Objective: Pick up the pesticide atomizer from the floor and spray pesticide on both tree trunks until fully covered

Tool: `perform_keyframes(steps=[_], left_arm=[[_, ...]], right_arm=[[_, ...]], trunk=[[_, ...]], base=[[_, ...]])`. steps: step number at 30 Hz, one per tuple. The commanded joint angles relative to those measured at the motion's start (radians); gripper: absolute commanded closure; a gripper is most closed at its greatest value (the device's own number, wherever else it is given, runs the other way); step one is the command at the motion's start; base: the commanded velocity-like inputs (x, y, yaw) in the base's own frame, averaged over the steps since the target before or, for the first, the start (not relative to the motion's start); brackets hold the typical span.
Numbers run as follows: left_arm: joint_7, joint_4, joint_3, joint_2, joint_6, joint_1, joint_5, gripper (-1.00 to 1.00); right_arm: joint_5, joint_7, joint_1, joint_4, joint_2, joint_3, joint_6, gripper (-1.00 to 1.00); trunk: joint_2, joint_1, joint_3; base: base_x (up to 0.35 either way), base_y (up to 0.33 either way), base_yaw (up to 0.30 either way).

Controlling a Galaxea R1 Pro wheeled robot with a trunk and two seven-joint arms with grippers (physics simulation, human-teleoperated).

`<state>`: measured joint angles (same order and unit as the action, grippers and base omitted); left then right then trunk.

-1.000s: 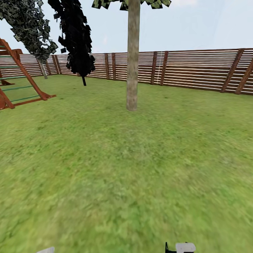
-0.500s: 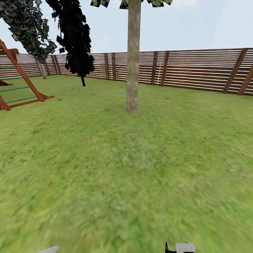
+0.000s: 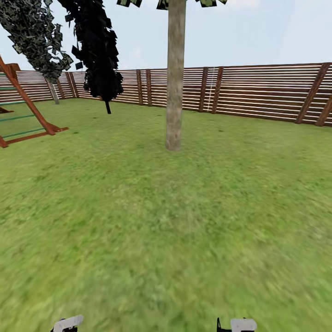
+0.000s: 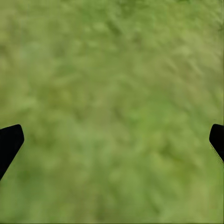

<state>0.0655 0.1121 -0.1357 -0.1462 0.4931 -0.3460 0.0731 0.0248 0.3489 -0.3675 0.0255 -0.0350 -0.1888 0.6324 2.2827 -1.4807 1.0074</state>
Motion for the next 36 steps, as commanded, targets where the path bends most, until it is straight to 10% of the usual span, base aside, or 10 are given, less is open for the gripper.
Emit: perform_keyframes(steps=[1,36], left_arm=[[-0.001,-0.001,0.002,0.0,0.006,-0.001,0.007,1.0],[-0.01,-0.017,0.002,-0.001,0.09,0.039,0.005,1.0]], right_arm=[[0.003,0.01,-0.001,-0.001,0.0,-0.008,0.0,-1.0],[0.003,0.01,-0.001,-0.001,0.0,-0.008,0.0,-1.0]], trunk=[[0.0,0.0,0.001],[0.0,0.0,0.001]], base=[[0.339,0.0,0.0],[0.313,0.0,0.0]])
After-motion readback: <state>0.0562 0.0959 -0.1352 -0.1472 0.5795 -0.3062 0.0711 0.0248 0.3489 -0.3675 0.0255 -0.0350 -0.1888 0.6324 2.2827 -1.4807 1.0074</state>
